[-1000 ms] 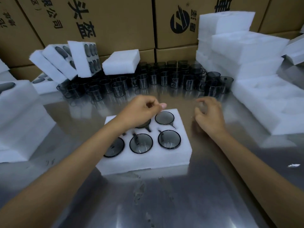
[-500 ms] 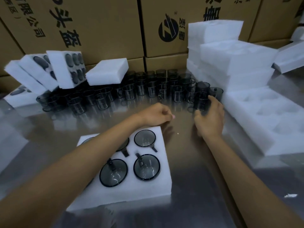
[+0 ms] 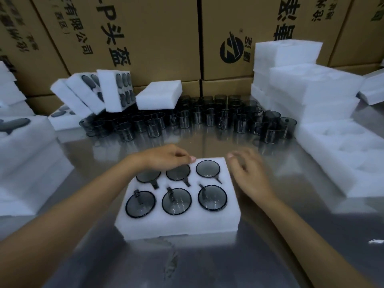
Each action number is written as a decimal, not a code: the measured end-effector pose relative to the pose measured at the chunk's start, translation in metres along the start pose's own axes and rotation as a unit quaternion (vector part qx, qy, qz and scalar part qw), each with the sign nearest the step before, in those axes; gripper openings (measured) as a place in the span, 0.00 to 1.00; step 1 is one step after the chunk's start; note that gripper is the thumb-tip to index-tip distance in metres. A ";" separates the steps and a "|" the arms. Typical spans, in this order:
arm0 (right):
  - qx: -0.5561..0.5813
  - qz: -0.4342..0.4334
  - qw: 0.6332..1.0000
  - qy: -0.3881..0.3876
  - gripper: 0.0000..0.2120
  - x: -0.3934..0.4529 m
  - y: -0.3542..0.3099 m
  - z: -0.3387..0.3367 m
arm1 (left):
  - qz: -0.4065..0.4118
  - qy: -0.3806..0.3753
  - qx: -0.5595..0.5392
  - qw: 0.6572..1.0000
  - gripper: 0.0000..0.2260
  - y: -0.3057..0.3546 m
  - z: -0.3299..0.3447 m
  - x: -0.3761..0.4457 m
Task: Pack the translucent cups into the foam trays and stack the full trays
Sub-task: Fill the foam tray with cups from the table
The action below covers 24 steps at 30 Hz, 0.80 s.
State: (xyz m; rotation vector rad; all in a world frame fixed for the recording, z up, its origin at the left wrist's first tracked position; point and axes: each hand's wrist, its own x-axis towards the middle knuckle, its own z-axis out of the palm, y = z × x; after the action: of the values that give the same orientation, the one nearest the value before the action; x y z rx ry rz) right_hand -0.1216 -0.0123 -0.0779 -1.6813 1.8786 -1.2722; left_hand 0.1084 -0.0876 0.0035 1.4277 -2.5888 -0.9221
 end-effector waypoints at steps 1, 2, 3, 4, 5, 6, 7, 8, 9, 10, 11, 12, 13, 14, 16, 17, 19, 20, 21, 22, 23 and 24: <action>0.014 0.025 0.999 -0.044 0.17 -0.006 -0.005 0.005 | -0.009 0.010 0.007 1.000 0.18 -0.007 -0.004 -0.010; 0.039 0.049 0.996 -0.070 0.18 -0.011 -0.008 0.007 | -0.025 0.020 0.017 0.999 0.20 -0.015 -0.008 -0.020; 0.060 0.069 0.993 -0.081 0.18 -0.015 -0.011 0.007 | -0.051 0.029 0.025 0.998 0.23 -0.021 -0.010 -0.030; 0.068 0.084 0.990 -0.089 0.19 -0.019 -0.015 0.005 | -0.085 0.034 0.028 0.995 0.24 -0.028 -0.009 -0.039; 0.069 0.099 0.988 -0.096 0.22 -0.022 -0.020 0.002 | -0.112 0.044 0.019 0.993 0.24 -0.034 -0.006 -0.047; 0.080 0.116 0.985 -0.104 0.25 -0.026 -0.025 -0.001 | -0.132 0.062 -0.003 0.989 0.26 -0.041 -0.001 -0.053; 0.109 0.132 0.979 -0.110 0.26 -0.029 -0.032 -0.004 | -0.142 0.093 -0.034 0.985 0.27 -0.044 0.006 -0.057; 0.148 0.148 0.970 -0.121 0.24 -0.032 -0.040 -0.005 | -0.142 0.129 -0.062 0.980 0.26 -0.046 0.011 -0.058; 0.192 0.170 0.957 -0.139 0.22 -0.033 -0.046 -0.005 | -0.138 0.162 -0.084 0.974 0.24 -0.046 0.016 -0.059; 0.240 0.199 0.937 -0.160 0.20 -0.036 -0.053 -0.005 | -0.135 0.187 -0.099 0.968 0.23 -0.045 0.019 -0.061; 0.283 0.224 0.915 -0.179 0.20 -0.037 -0.057 -0.005 | -0.133 0.207 -0.109 0.963 0.22 -0.044 0.020 -0.060; 0.313 0.232 0.899 -0.198 0.19 -0.038 -0.061 -0.005 | -0.130 0.222 -0.119 0.959 0.21 -0.044 0.019 -0.061; 0.331 0.223 0.892 -0.211 0.16 -0.039 -0.064 -0.003 | -0.128 0.233 -0.129 0.955 0.20 -0.045 0.017 -0.063; 0.343 0.217 0.889 -0.211 0.13 -0.040 -0.068 -0.002 | -0.126 0.238 -0.138 0.953 0.20 -0.046 0.015 -0.066; 0.366 0.213 0.884 -0.199 0.10 -0.042 -0.074 0.000 | -0.118 0.239 -0.166 0.949 0.18 -0.050 0.012 -0.073; 0.378 0.211 0.881 -0.190 0.10 -0.042 -0.077 0.002 | -0.112 0.243 -0.198 0.943 0.17 -0.052 0.010 -0.078; 0.401 0.217 0.875 -0.163 0.13 -0.042 -0.082 0.007 | -0.104 0.263 -0.290 0.914 0.12 -0.061 0.007 -0.086; 0.410 0.223 0.872 -0.148 0.14 -0.042 -0.086 0.011 | -0.110 0.279 -0.332 0.894 0.10 -0.065 0.004 -0.090; 0.416 0.227 0.870 -0.137 0.15 -0.040 -0.089 0.015 | -0.124 0.295 -0.362 0.876 0.09 -0.069 0.000 -0.094; 0.422 0.228 0.868 -0.131 0.15 -0.039 -0.094 0.021 | -0.144 0.306 -0.368 0.866 0.10 -0.073 -0.004 -0.096; 0.427 0.228 0.866 -0.126 0.15 -0.038 -0.099 0.029 | -0.165 0.311 -0.340 0.872 0.10 -0.077 -0.010 -0.096; 0.429 0.231 0.865 -0.118 0.14 -0.038 -0.105 0.038 | -0.182 0.310 -0.288 0.888 0.11 -0.080 -0.015 -0.093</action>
State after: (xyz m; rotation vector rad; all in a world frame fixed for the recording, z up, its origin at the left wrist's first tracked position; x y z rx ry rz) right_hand -0.0181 0.0163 -0.0297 -0.8020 1.1613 -1.3168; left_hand 0.2267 -0.0533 -0.0036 1.6692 -1.4599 -0.9445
